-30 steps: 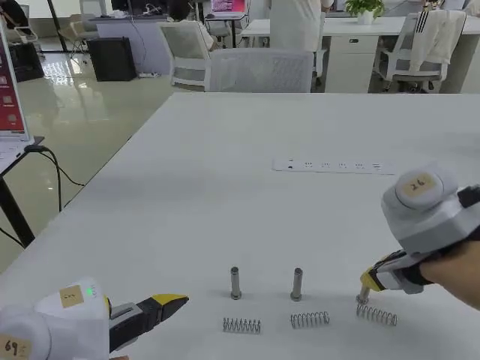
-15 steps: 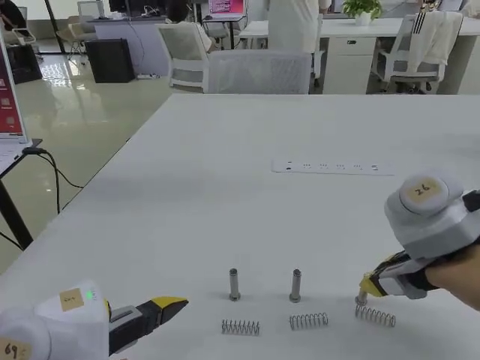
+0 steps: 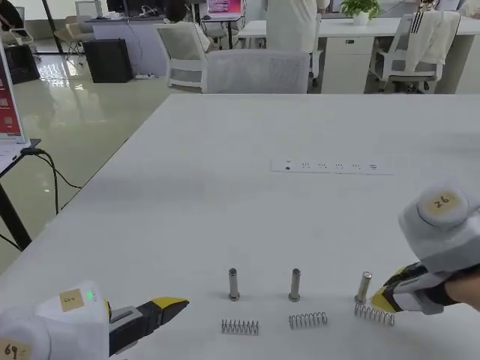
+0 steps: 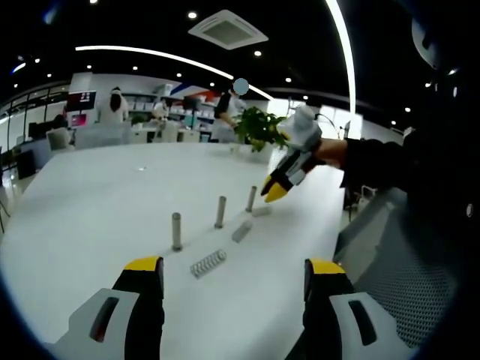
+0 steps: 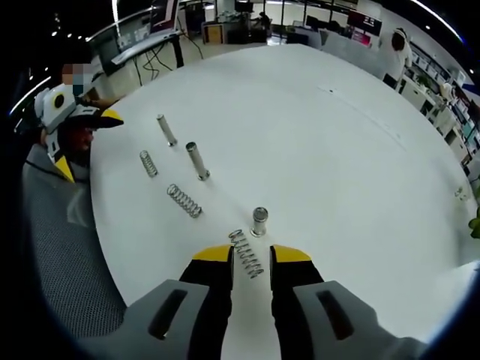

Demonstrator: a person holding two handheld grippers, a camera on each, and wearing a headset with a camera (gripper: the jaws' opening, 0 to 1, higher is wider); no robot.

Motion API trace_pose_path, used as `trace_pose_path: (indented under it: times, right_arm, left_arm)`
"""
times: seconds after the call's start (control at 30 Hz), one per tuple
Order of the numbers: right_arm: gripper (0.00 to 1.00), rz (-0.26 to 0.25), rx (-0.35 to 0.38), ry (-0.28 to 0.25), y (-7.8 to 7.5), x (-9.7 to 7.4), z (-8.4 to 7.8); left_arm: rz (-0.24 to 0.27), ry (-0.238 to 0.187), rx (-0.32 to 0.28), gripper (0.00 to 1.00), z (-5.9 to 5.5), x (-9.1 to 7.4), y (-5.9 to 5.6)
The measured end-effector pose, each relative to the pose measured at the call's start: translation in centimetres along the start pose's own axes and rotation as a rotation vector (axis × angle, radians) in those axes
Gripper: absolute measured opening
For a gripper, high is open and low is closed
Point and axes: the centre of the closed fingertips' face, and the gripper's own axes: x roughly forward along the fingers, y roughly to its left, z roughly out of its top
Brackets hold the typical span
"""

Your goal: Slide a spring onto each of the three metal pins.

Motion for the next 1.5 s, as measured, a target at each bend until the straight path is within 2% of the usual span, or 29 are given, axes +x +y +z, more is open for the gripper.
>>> trace_pose_path:
  times: [0.13, 0.57, 1.23, 1.5]
  right_arm:
    - [0.17, 0.018, -0.031, 0.028, 0.4, 0.5, -0.9]
    - [0.16, 0.031, -0.089, 0.078, 0.1, 1.6, -2.2]
    - [0.12, 0.028, -0.171, 0.120, 0.3, 2.0, -3.0]
    - [0.08, 0.042, -0.166, 0.127, 0.7, 1.9, -3.0]
  left_arm:
    - [0.000, -0.001, -0.002, 0.72, 0.0, 0.0, 0.0]
    - [0.007, -0.003, -0.009, 0.72, 0.0, 0.0, 0.2]
    - [0.009, -0.002, -0.008, 0.71, 0.0, 0.0, 0.3]
    - [0.008, -0.006, -0.008, 0.71, 0.1, -0.1, 0.2]
